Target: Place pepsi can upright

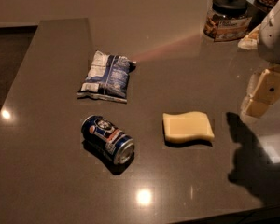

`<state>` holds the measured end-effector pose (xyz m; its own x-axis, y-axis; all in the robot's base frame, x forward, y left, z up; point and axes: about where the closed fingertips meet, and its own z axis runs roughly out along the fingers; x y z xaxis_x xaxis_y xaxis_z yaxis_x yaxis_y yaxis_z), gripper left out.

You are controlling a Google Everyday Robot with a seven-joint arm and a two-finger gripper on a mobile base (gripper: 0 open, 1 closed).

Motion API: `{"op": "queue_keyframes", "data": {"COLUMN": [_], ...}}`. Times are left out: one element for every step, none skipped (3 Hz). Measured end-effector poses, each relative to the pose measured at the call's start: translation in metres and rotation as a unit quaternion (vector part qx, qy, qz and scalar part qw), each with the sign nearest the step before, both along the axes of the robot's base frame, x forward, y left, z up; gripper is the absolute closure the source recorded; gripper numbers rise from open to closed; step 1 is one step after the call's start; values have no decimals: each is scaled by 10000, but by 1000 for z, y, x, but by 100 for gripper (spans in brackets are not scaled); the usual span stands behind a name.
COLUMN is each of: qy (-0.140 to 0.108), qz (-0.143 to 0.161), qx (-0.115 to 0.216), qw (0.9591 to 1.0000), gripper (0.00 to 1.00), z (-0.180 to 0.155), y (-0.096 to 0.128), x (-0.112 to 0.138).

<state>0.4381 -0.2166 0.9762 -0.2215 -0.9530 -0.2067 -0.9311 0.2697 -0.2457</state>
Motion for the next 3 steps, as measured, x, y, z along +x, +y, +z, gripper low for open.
{"op": "queue_keyframes", "data": {"qy": [-1,25,131], "qz": [0,-95,-211], "qx": [0,4,61], "qw": [10000,10000,9997], "gripper": [0,0,0], "z": [0,-1,-7], "y": [0,-3,-9], "x": [0,1,2]}}
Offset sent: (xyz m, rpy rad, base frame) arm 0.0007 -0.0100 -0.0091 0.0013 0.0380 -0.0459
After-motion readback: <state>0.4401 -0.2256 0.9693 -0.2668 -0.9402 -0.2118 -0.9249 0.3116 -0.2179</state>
